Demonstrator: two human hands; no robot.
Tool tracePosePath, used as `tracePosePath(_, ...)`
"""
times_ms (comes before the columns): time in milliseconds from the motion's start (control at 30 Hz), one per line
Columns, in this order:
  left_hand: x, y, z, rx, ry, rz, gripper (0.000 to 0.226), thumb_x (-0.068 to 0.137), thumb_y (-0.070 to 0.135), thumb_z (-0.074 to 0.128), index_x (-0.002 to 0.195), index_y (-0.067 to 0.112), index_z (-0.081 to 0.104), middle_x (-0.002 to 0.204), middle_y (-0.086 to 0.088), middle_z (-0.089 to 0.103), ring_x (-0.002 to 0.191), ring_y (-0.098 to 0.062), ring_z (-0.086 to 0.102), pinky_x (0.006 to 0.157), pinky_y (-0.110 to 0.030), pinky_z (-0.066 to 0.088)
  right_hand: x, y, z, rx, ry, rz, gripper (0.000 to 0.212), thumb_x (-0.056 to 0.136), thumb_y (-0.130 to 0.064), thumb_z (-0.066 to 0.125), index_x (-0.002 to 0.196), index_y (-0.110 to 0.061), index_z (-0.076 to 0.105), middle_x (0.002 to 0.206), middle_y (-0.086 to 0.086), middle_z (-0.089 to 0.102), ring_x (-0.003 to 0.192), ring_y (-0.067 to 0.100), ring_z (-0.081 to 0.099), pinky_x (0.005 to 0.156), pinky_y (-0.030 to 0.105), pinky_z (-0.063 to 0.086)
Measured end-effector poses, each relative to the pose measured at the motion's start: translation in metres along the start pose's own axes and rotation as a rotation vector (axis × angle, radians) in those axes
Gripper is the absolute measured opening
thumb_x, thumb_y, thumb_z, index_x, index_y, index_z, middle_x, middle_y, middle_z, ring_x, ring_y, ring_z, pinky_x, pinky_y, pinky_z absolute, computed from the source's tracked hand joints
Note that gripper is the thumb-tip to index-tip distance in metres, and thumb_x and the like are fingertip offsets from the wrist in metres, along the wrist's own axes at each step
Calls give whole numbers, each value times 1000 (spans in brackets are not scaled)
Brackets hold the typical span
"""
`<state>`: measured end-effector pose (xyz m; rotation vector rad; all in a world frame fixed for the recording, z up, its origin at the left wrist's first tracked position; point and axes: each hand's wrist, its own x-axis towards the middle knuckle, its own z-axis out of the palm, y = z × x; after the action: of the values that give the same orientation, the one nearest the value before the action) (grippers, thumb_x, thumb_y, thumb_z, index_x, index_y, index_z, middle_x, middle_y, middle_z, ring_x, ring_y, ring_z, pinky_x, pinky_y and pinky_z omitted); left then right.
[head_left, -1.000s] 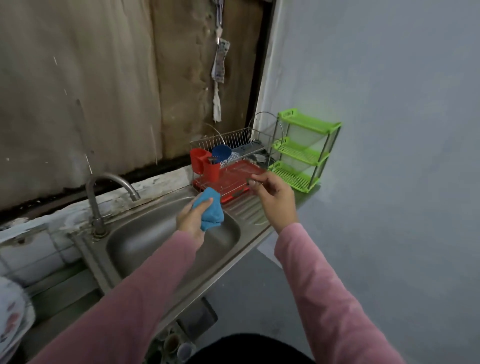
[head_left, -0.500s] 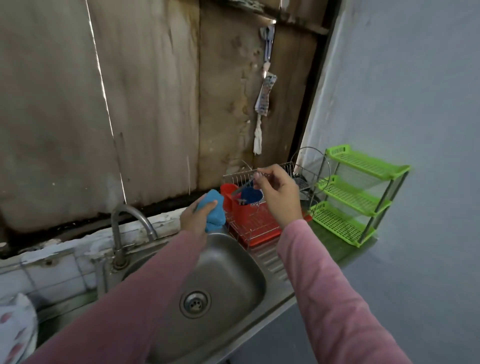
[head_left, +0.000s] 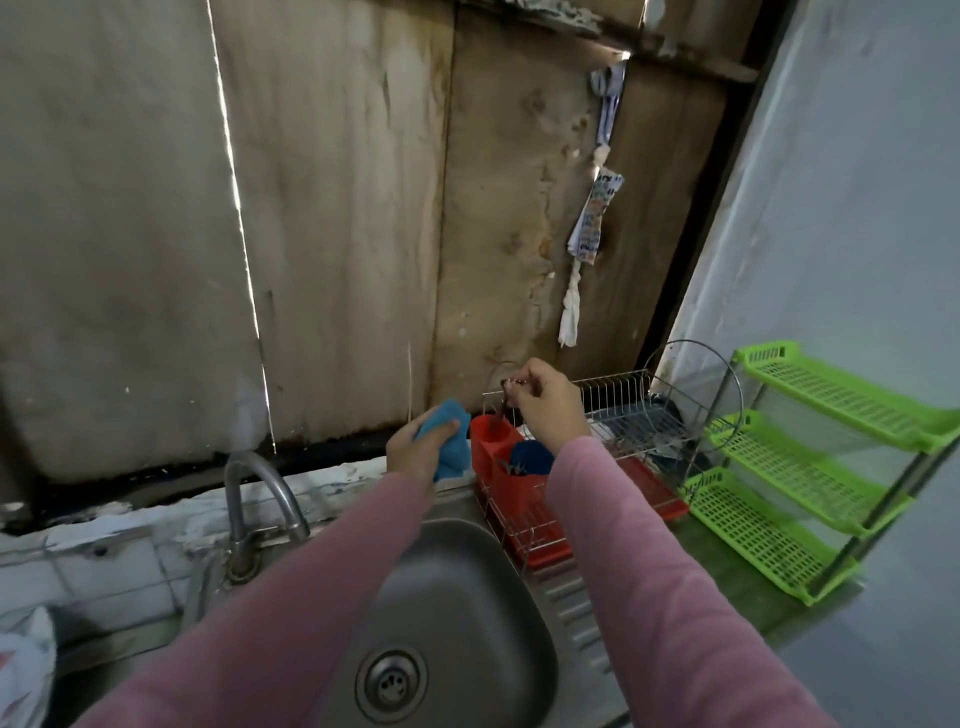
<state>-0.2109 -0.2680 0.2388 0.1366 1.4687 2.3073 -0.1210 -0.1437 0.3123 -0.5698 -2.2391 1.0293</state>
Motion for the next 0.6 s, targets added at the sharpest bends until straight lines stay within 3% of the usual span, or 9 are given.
tracePosePath(100,11,-8,4,4,40,11,41,86,5,71,126,5,63,115,-18,66,93,-24,64,68,-27,53,18,11,5,-90,-109,54,11,95,-11,63,85,-9,59,80,3,58,75,13,52,69,20,38)
tracePosePath(233,20,-18,5,-9,109,24,43,84,7,73,126,6,63,119,-19,66,99,-27,64,71,-30,54,35,20,11,-272,-309,121,11,94,-9,58,100,-3,64,105,14,63,96,27,58,76,27,40)
tracePosePath(333,22,-22,6,-24,140,24,42,85,9,73,126,9,64,117,-15,67,98,-24,65,73,-29,54,38,20,9,-353,-409,125,15,95,-1,52,96,-3,67,113,16,64,110,29,59,83,28,43)
tracePosePath(500,10,-26,1,-19,158,45,42,85,9,72,127,12,64,114,-12,69,97,-24,67,79,-32,56,34,15,1,-313,-425,82,17,93,0,51,106,-3,62,100,8,55,93,22,52,78,30,42)
tracePosePath(600,-4,-32,-11,-20,173,42,42,86,11,72,126,14,63,113,-12,70,98,-27,68,78,-34,57,23,10,1,-225,-337,-37,12,92,-1,49,92,-10,57,96,8,57,93,24,54,81,33,46)
